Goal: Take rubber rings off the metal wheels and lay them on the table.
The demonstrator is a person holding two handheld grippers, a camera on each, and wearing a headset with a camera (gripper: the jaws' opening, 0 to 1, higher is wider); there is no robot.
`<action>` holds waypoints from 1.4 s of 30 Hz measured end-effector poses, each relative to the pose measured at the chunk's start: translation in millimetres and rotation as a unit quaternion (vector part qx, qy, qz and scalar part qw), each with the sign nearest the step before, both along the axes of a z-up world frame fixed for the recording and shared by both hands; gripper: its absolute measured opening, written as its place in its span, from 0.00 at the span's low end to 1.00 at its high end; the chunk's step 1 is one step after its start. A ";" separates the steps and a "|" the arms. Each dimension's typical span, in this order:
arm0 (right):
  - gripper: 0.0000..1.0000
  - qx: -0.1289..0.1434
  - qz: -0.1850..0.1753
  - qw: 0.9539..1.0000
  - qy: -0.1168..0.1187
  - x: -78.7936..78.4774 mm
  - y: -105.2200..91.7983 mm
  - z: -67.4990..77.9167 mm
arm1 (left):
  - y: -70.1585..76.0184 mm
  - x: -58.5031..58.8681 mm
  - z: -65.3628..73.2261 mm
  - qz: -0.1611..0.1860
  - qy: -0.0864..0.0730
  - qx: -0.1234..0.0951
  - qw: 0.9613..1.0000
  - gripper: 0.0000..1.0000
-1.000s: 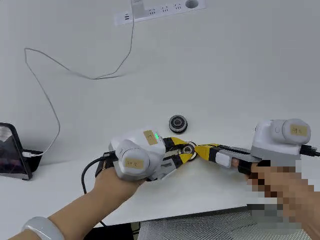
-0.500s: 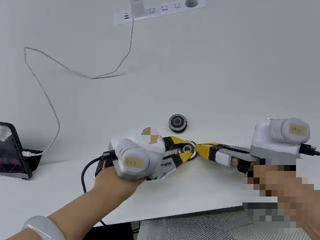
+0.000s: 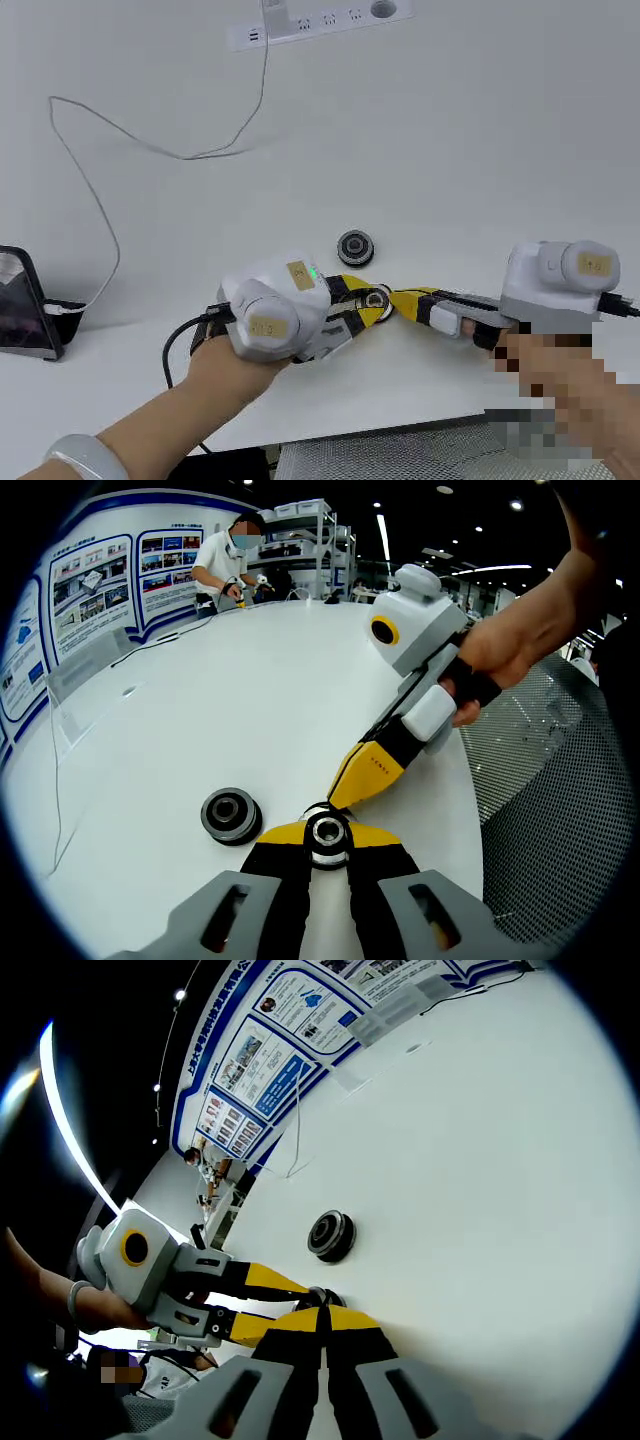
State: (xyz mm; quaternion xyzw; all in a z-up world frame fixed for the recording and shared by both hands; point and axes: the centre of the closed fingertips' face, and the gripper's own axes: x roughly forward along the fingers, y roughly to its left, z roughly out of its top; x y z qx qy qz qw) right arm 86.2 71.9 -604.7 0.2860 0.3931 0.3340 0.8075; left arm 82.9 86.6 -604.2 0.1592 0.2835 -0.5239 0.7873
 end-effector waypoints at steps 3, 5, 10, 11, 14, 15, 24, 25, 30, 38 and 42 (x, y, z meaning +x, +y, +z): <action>0.02 0.001 0.000 1.000 0.001 -1.1 1.1 1.4 | -0.1 -0.1 0.0 0.000 0.000 0.000 1.000 0.13; 0.02 0.001 0.001 1.000 0.001 -1.6 1.8 2.3 | -0.3 -0.2 0.1 0.000 0.000 0.000 1.000 0.13; 0.02 0.004 0.000 1.000 0.003 -2.0 2.0 2.9 | -0.6 -0.5 0.2 0.000 0.000 0.001 1.000 0.13; 0.02 0.005 -0.001 1.000 0.003 -2.1 2.0 2.8 | -0.6 -0.5 0.2 0.000 0.000 0.001 1.000 0.13; 0.02 0.006 -0.001 1.000 0.004 -1.9 1.5 2.8 | -0.9 -0.7 0.5 0.000 0.000 0.002 1.000 0.13; 0.02 0.007 -0.001 1.000 0.005 -1.7 1.4 2.6 | -0.9 -0.8 0.6 0.000 -0.001 0.002 1.000 0.13; 0.02 0.010 0.000 1.000 0.007 -2.6 2.8 4.1 | -0.4 -0.4 0.1 0.000 -0.001 0.002 1.000 0.13; 0.02 0.011 0.001 1.000 0.007 -3.0 3.4 4.6 | -0.3 -0.3 -0.1 0.000 -0.001 0.002 1.000 0.13; 0.01 0.014 0.003 1.000 0.008 -3.1 4.7 5.7 | 0.0 0.1 -0.6 0.000 -0.001 0.002 1.000 0.13; 0.01 0.019 0.004 1.000 0.009 -4.2 7.6 7.8 | 0.1 0.3 -0.5 0.000 -0.001 0.002 1.000 0.13; 0.01 0.021 0.005 1.000 0.010 -4.9 8.9 9.2 | 0.2 0.4 -0.7 -0.001 -0.001 0.002 1.000 0.13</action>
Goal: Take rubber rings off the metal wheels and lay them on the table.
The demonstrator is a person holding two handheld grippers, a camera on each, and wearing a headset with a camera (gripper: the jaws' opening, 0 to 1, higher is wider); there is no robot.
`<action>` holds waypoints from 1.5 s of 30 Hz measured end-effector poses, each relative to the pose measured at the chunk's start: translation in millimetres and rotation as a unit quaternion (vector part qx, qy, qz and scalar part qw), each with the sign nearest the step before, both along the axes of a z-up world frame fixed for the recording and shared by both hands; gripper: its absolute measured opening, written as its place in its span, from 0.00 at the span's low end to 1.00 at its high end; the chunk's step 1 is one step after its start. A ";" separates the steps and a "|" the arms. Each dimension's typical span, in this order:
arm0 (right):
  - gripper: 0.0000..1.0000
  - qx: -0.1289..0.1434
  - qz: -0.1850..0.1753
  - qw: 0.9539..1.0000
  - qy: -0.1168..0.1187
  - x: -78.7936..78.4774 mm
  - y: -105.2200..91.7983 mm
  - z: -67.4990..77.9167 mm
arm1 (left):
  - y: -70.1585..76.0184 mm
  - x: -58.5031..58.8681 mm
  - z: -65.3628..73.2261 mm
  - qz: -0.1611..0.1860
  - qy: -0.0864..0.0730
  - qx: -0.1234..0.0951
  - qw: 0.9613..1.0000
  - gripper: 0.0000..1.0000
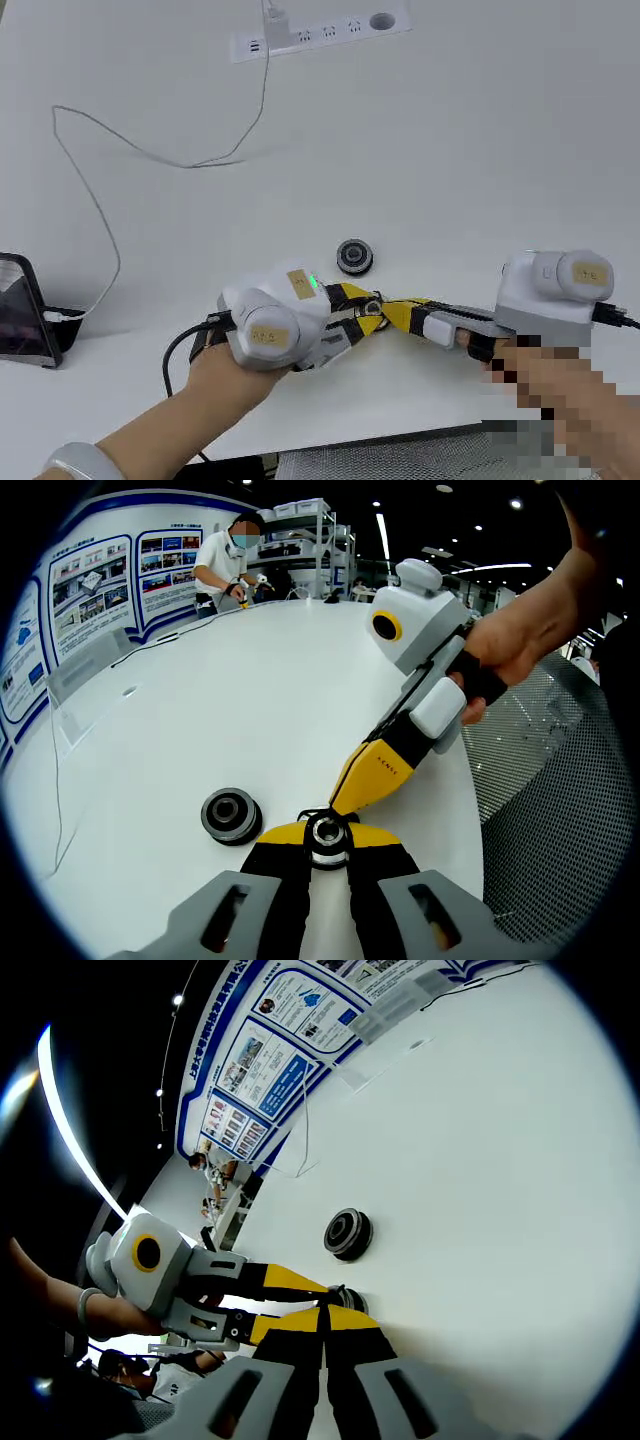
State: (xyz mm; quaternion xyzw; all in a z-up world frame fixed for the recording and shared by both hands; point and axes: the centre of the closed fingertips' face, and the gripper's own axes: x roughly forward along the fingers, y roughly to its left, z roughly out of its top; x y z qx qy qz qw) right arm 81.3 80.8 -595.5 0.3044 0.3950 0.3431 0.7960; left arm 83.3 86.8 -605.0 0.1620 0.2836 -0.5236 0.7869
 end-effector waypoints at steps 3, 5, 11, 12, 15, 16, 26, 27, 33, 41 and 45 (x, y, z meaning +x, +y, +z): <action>0.01 0.004 0.001 1.000 0.000 -1.1 1.6 1.8 | 0.2 -0.1 -0.3 0.000 0.000 0.000 1.000 0.13; 0.01 0.007 0.002 1.000 0.000 -1.6 2.7 2.6 | 0.1 -0.2 -0.3 0.000 0.000 -0.001 1.000 0.13; 0.01 0.014 0.000 1.000 0.000 -1.3 4.3 4.4 | -0.2 -0.6 -0.1 0.000 0.000 0.000 1.000 0.13; 0.01 0.015 0.000 1.000 0.000 -1.1 4.0 4.5 | -0.3 -0.6 0.0 0.000 0.000 0.000 1.000 0.13; 0.01 0.017 -0.001 1.000 0.001 -1.1 3.6 6.0 | -0.5 -0.7 0.3 -0.001 -0.001 0.000 1.000 0.13; 0.01 0.018 -0.001 1.000 0.002 -0.8 3.3 5.9 | -0.6 -0.7 0.5 -0.002 -0.001 0.000 1.000 0.13; 0.02 0.003 -0.019 1.000 0.003 2.1 -0.5 2.1 | -1.0 -1.1 0.8 -0.008 -0.004 0.002 1.000 0.14; 0.02 0.001 -0.019 1.000 0.003 2.3 -1.2 1.2 | -1.0 -1.5 0.8 -0.009 -0.003 0.001 1.000 0.15; 0.02 -0.006 -0.021 1.000 0.003 2.7 -3.5 -0.6 | -0.6 -6.0 7.4 -0.014 -0.010 -0.009 1.000 0.17; 0.02 -0.007 -0.021 1.000 0.004 3.1 -2.3 -1.5 | 1.3 -4.9 15.7 -0.010 -0.025 -0.019 0.999 0.19; 0.02 -0.004 -0.019 1.000 0.002 3.3 -1.8 1.2 | 4.4 -3.1 14.8 -0.003 -0.029 -0.015 0.999 0.22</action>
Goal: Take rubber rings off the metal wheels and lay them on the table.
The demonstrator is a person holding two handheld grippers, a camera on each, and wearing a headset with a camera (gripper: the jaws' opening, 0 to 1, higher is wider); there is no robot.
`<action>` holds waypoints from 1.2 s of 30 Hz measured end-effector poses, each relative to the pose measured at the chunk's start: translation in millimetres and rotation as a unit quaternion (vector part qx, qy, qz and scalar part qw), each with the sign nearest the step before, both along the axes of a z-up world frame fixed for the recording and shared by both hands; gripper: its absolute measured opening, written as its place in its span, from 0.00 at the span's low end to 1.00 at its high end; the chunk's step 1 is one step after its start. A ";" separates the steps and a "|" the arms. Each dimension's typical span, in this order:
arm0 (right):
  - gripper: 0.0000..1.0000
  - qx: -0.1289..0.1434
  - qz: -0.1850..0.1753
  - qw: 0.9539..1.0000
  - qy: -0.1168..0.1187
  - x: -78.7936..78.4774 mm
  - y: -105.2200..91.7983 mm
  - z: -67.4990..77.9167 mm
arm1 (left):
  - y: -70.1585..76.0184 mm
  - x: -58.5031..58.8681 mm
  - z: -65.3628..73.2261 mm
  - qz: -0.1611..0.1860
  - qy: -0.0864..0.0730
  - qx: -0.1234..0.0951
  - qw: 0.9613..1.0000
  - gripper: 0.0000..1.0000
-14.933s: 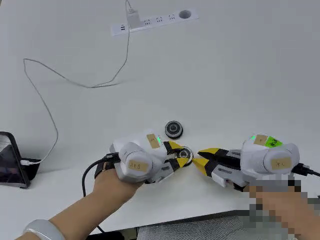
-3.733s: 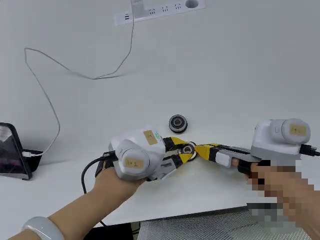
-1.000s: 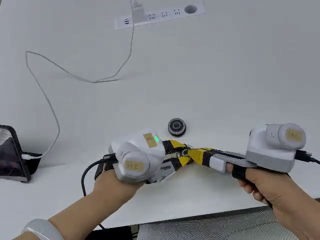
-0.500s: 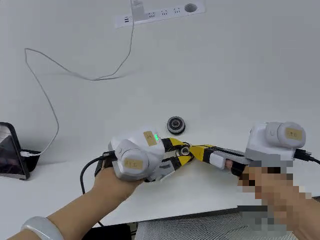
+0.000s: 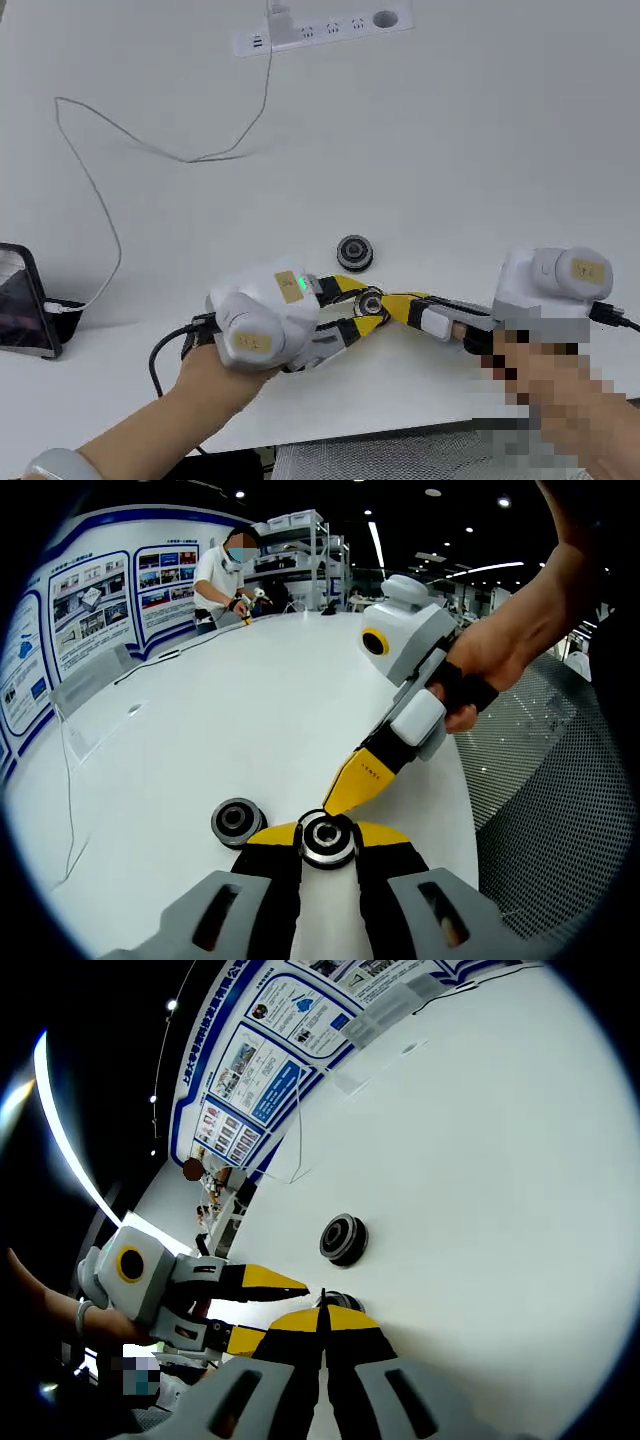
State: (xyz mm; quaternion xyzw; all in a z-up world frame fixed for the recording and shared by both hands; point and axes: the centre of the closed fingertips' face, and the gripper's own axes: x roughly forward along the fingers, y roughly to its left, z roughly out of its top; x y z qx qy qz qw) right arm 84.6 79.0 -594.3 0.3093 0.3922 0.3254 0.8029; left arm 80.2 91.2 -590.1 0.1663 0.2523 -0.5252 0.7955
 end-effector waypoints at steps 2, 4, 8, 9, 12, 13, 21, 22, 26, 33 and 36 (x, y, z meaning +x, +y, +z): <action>0.02 0.002 0.001 1.000 -0.001 0.0 0.5 1.3 | 0.8 0.8 0.6 0.002 -0.003 0.000 1.000 0.23; 0.02 0.005 0.002 1.000 -0.002 0.2 1.0 2.8 | 1.6 0.8 0.1 0.004 -0.002 0.000 1.000 0.23; 0.02 0.012 0.005 1.000 -0.003 -0.7 3.9 5.3 | 5.2 0.7 -2.8 0.008 -0.002 0.005 1.000 0.25; 0.02 0.013 0.007 1.000 -0.003 -1.1 4.5 5.7 | 5.9 0.7 -2.9 0.009 -0.002 0.005 1.000 0.26; 0.02 0.018 0.009 1.000 -0.004 -2.6 7.4 7.7 | 9.3 0.3 -3.9 0.012 -0.002 0.008 1.000 0.26; 0.02 0.020 0.010 1.000 -0.004 -3.0 8.4 8.6 | 10.3 -0.3 -3.8 0.014 0.000 0.006 1.000 0.26; 0.02 0.027 0.014 1.000 -0.006 -4.8 13.0 12.1 | 14.7 0.0 -2.6 0.023 0.000 0.005 1.000 0.30; 0.02 0.028 0.013 0.999 -0.007 -4.7 13.3 12.8 | 15.1 0.0 -3.1 0.023 0.000 0.006 1.000 0.30; 0.02 0.031 0.012 0.999 -0.009 -4.6 13.3 16.4 | 15.9 -0.9 -4.0 0.024 0.001 0.010 1.000 0.31; 0.02 0.039 0.008 0.999 -0.013 -4.8 11.1 24.4 | 16.2 -1.2 -4.7 0.030 0.004 0.010 0.999 0.41; 0.02 0.041 0.004 0.999 -0.016 -4.0 8.5 27.6 | 17.6 -0.9 -6.2 0.034 0.005 0.011 0.999 0.46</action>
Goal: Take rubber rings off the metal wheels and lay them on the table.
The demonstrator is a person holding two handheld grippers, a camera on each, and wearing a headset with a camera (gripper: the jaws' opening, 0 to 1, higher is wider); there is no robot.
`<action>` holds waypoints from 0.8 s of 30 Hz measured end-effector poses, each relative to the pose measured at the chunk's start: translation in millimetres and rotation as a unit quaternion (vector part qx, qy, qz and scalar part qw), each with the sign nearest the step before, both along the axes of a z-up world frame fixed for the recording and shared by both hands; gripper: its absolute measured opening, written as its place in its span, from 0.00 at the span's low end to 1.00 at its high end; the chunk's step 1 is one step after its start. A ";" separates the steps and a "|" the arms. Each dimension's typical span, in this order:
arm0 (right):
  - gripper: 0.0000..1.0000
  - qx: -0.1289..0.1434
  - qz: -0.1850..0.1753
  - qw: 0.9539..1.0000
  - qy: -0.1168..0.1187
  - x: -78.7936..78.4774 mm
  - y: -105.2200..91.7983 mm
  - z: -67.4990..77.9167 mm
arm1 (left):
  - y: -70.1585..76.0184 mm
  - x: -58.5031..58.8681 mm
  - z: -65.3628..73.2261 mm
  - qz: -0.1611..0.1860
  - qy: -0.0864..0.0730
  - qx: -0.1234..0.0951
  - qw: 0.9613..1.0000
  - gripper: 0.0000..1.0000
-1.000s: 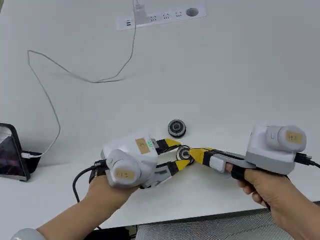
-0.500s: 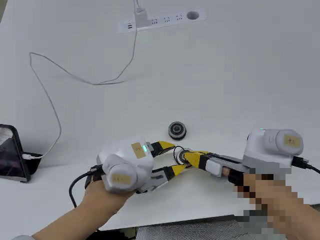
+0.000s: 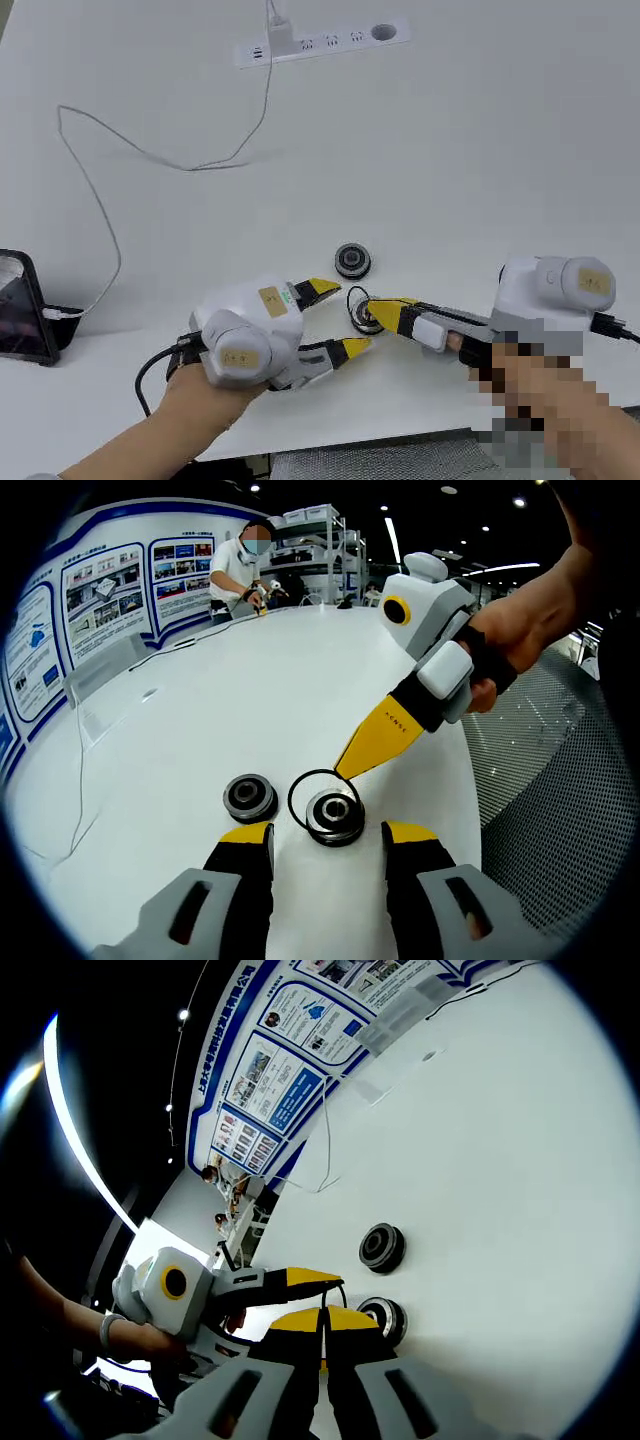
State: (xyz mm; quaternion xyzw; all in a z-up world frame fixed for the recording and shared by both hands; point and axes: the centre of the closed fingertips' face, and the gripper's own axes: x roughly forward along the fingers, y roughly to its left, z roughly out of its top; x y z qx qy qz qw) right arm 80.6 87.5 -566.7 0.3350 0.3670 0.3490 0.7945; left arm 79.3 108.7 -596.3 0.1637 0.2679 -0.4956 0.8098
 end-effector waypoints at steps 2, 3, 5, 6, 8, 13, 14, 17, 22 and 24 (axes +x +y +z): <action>0.02 0.001 -0.003 1.000 -0.002 0.0 -1.9 2.9 | 0.6 0.0 -0.4 0.002 0.002 -0.002 1.000 0.47; 0.02 0.001 -0.004 1.000 -0.002 0.0 -2.9 4.3 | 1.1 -0.2 -0.9 0.003 0.003 -0.001 1.000 0.47; 0.02 0.002 -0.008 1.000 -0.004 0.5 -6.0 7.2 | 2.0 0.1 -1.4 0.005 0.003 -0.002 1.000 0.49; 0.02 0.003 -0.009 1.000 -0.005 0.9 -7.3 7.9 | 2.2 0.1 -1.5 0.006 0.004 -0.003 1.000 0.49; 0.02 0.002 -0.014 1.000 -0.007 2.1 -11.1 9.7 | 3.2 0.7 -1.7 0.009 0.005 -0.004 1.000 0.51; 0.02 0.002 -0.028 1.000 -0.010 5.6 -21.4 14.9 | 4.0 0.4 -2.6 0.015 0.010 -0.006 1.000 0.54; 0.02 0.002 -0.034 0.999 -0.010 6.9 -24.8 15.7 | 4.1 0.5 -2.7 0.016 0.011 -0.006 1.000 0.55; 0.02 -0.003 -0.046 0.999 -0.009 9.5 -34.7 13.9 | 4.7 0.3 -3.6 0.019 0.014 -0.007 1.000 0.57; 0.02 -0.011 -0.066 0.998 -0.005 13.9 -53.2 8.4 | 7.2 1.5 -5.1 0.026 0.016 -0.007 1.000 0.60; 0.02 -0.009 -0.077 0.997 0.000 15.8 -59.5 6.4 | 7.3 1.3 -4.8 0.027 0.017 -0.008 0.999 0.61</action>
